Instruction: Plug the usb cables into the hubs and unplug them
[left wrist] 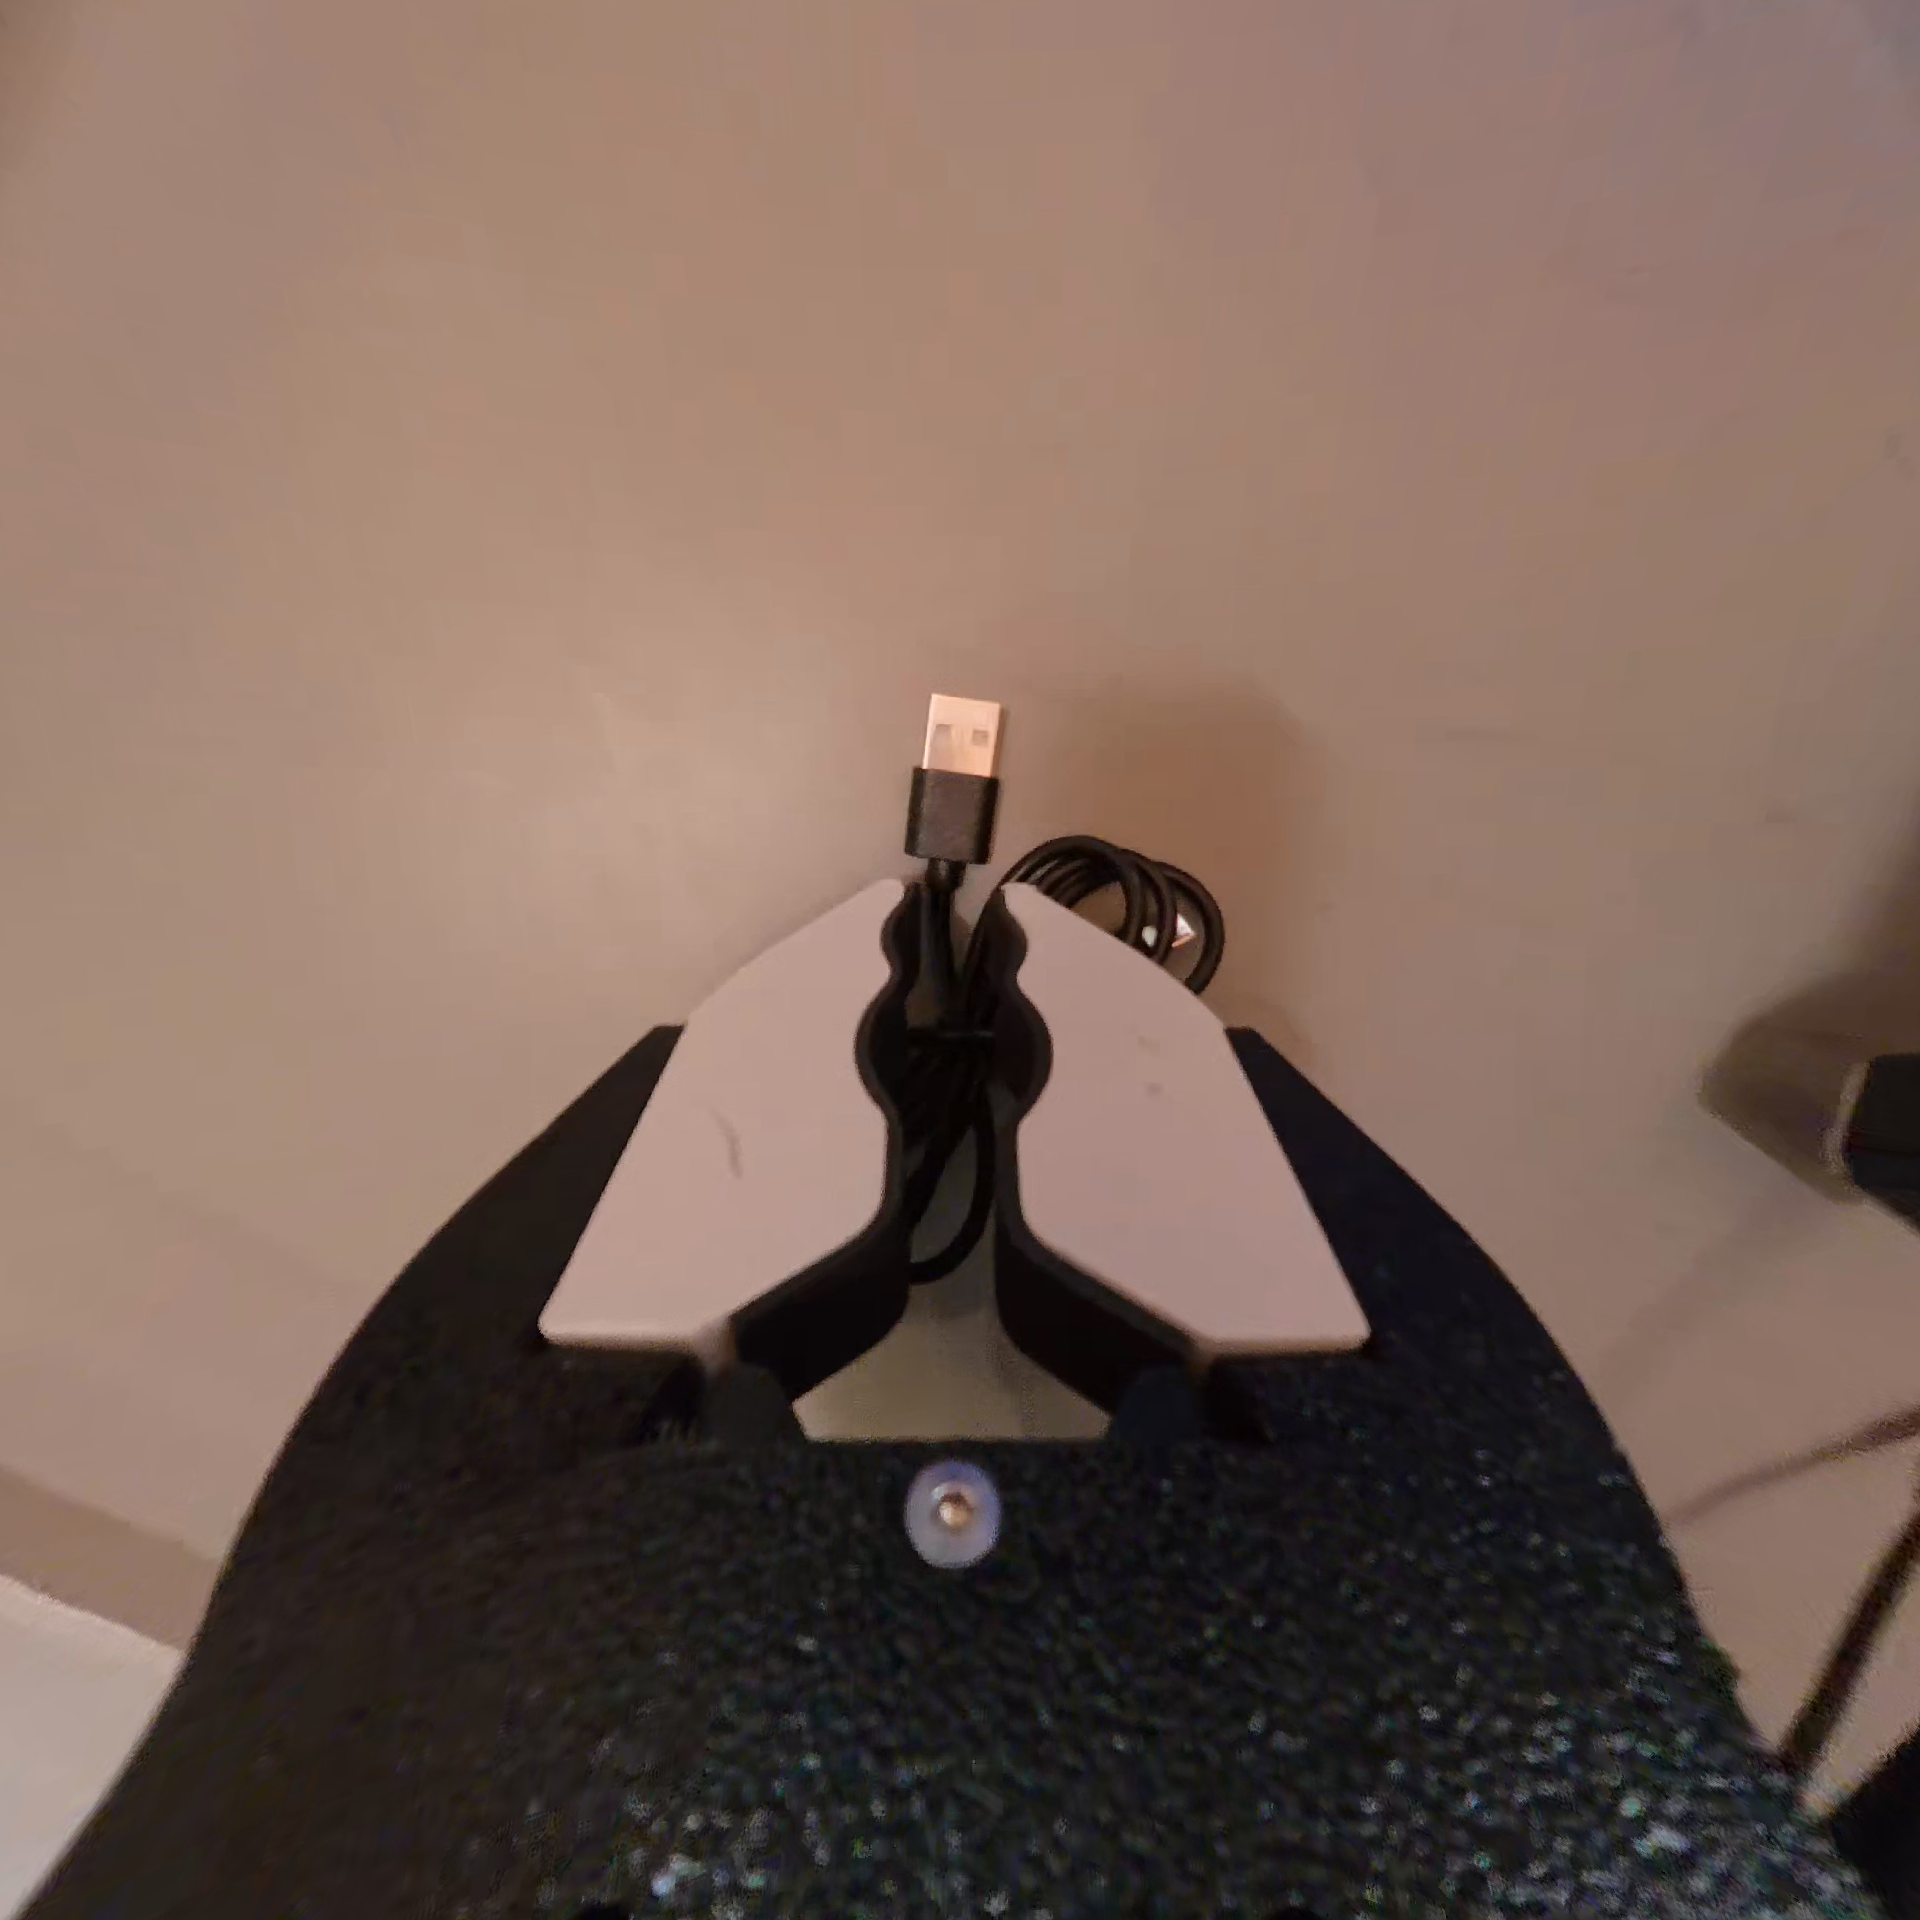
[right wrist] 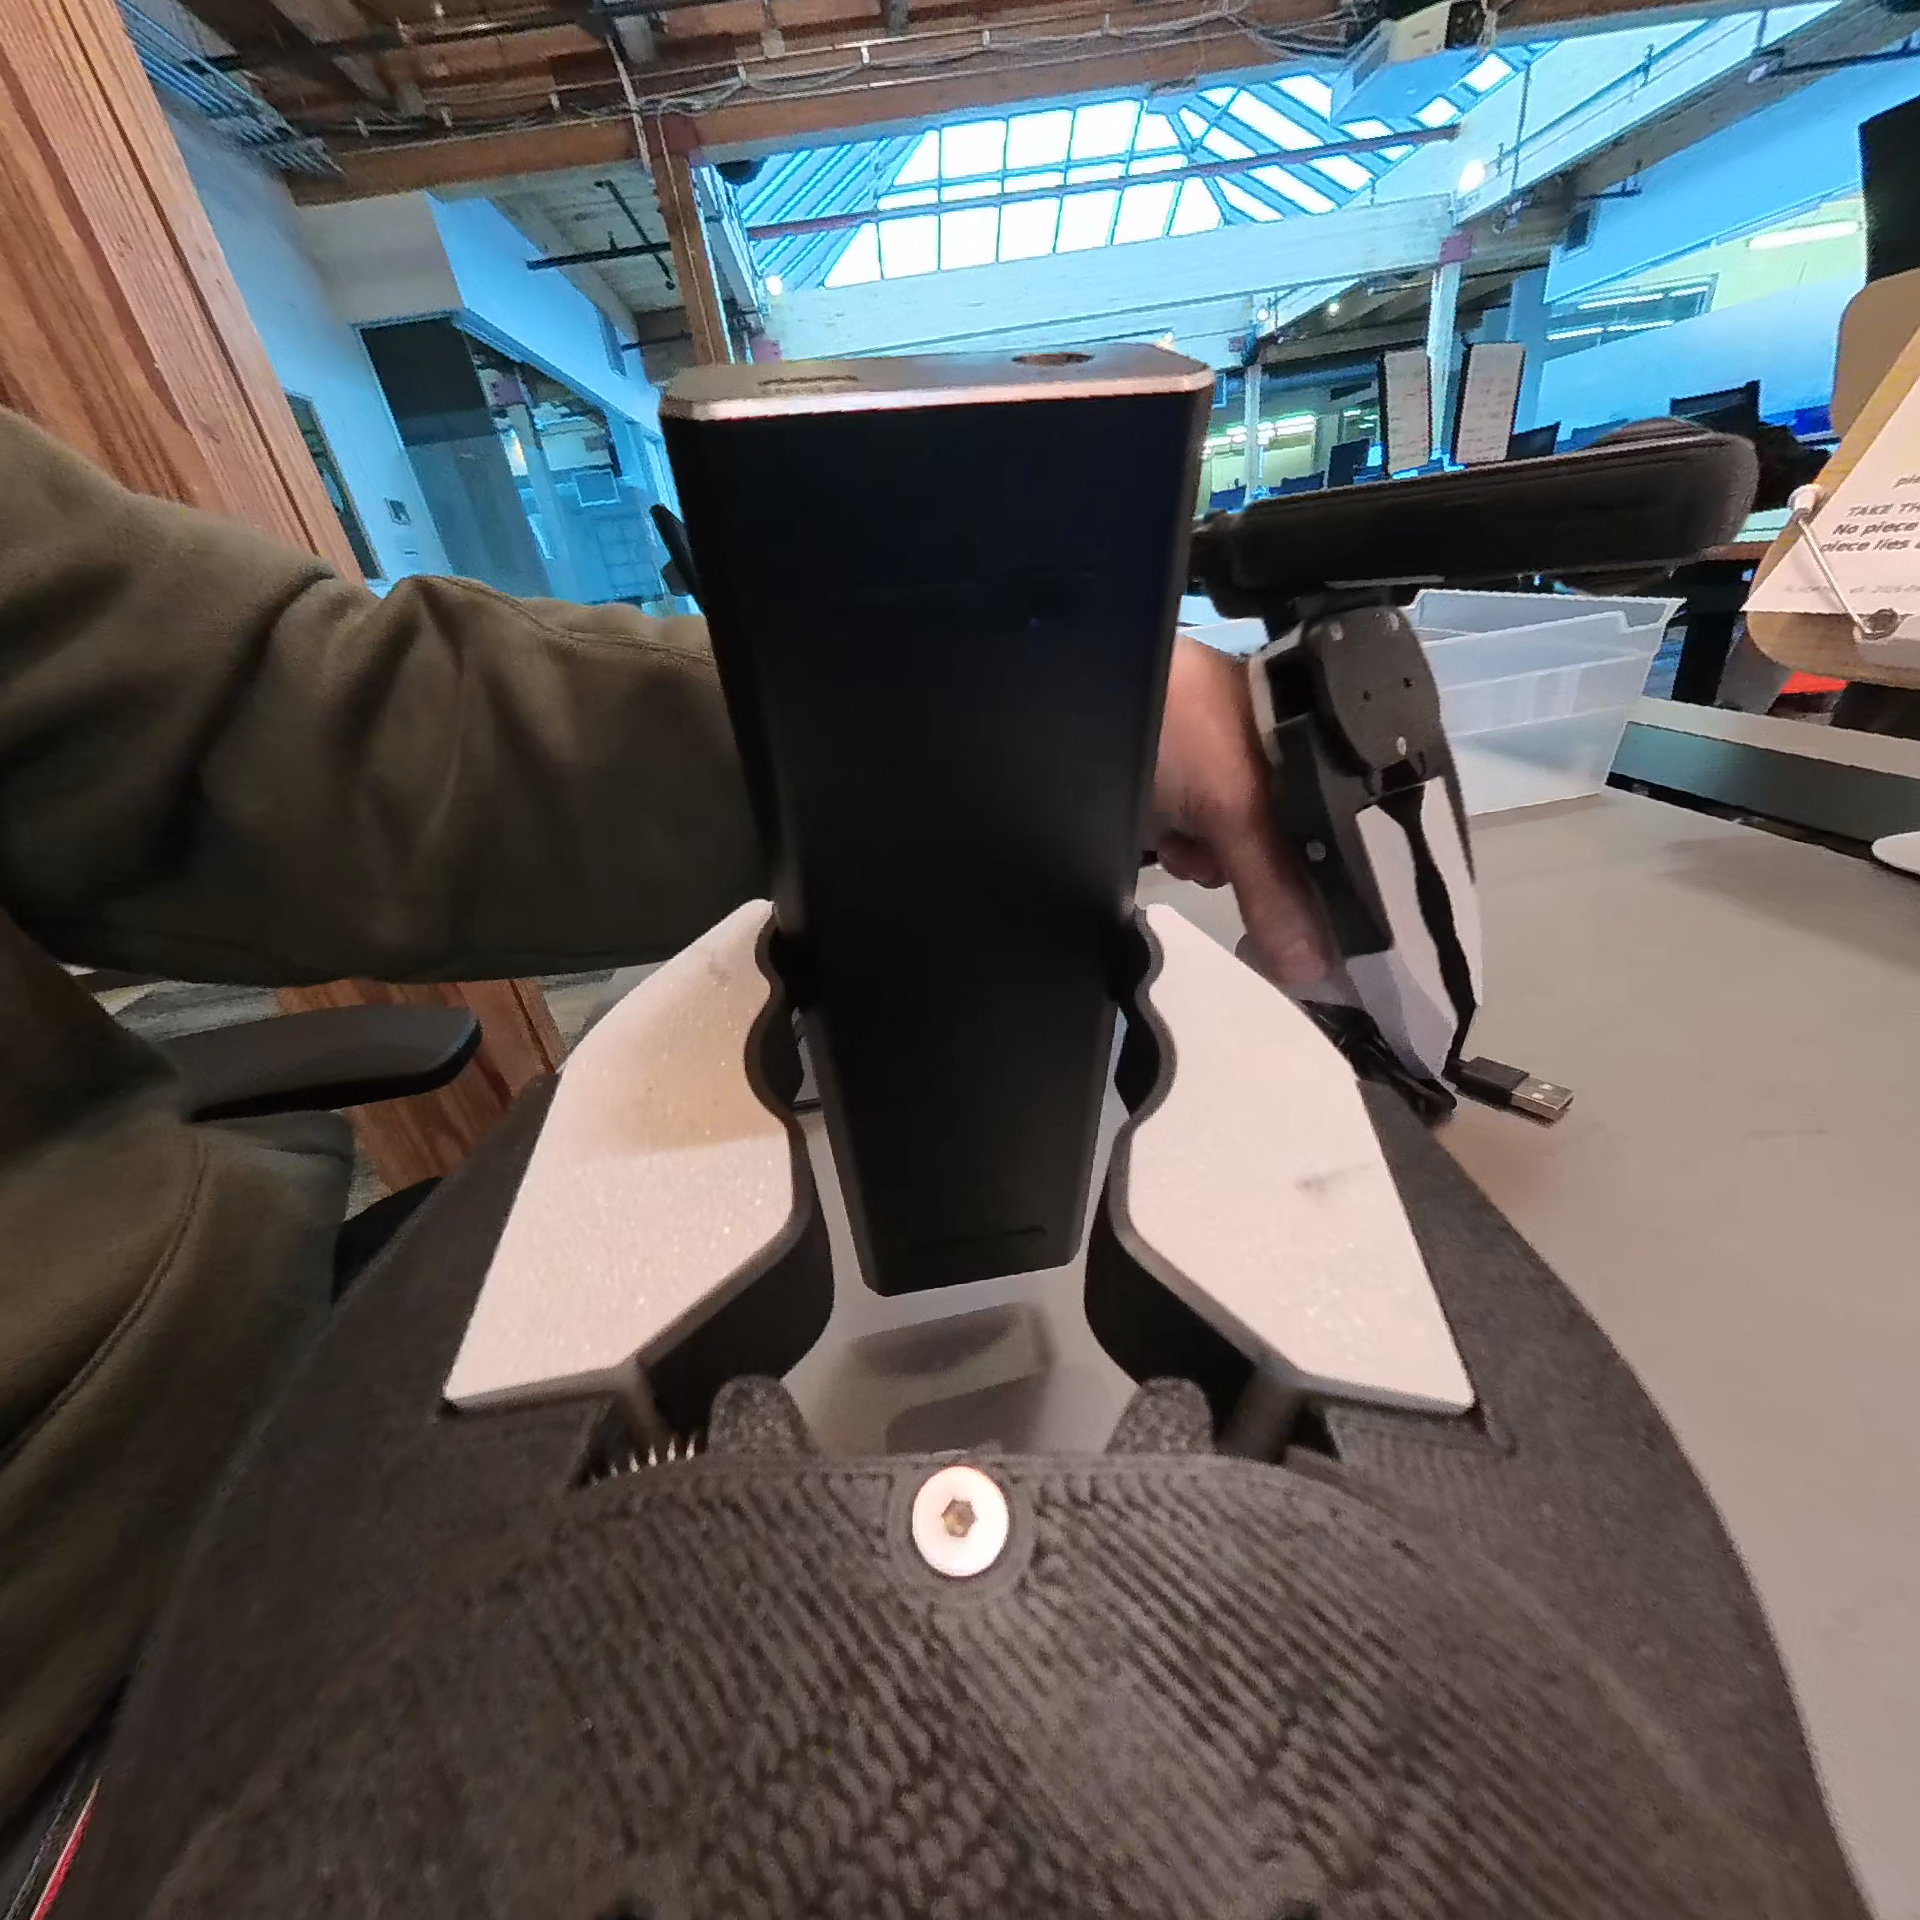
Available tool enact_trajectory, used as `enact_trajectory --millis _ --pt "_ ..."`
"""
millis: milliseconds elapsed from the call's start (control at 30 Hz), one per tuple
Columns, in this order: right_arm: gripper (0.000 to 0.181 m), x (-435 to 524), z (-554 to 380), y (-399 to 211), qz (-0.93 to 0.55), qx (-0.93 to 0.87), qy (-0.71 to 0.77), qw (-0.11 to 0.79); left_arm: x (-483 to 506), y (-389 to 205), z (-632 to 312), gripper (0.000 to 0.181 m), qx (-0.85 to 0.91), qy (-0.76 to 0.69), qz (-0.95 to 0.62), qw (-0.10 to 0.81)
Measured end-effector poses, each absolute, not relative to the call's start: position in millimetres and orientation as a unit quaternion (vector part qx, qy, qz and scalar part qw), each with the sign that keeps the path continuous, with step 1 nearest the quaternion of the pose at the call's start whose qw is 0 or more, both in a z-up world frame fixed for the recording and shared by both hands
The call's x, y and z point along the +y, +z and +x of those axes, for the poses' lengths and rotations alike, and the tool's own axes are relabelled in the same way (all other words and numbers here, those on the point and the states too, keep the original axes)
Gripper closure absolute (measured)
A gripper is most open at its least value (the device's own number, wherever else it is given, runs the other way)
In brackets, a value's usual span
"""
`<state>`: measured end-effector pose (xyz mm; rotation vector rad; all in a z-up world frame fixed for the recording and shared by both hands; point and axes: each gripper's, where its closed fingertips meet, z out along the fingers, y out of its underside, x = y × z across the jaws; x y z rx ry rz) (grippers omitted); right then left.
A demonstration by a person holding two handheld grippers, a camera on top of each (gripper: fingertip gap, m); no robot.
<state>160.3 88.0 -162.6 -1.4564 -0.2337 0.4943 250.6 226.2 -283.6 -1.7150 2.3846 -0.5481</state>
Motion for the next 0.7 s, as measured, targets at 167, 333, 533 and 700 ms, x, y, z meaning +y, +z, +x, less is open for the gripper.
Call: enact_trajectory --millis 167,333,533,700 --pt "0.121 88.0 158.8 -163.0 -0.658 -0.110 0.223 0.711 228.6 -283.6 254.3 0.175 0.722 -0.245 -0.646 0.029" --pt "0.121 88.0 158.1 -163.1 -0.658 -0.112 0.227 0.709 229.5 -284.0 254.5 0.173 0.764 -0.223 -0.601 0.079" --pt "0.121 88.0 157.5 -163.3 -0.659 -0.114 0.225 0.709 227.1 -283.9 254.2 0.177 0.793 -0.245 -0.549 0.098" --pt "0.121 87.5 157.5 -162.8 -0.657 -0.114 0.225 0.710 228.1 -281.5 253.0 0.179 0.815 -0.241 -0.500 0.164"
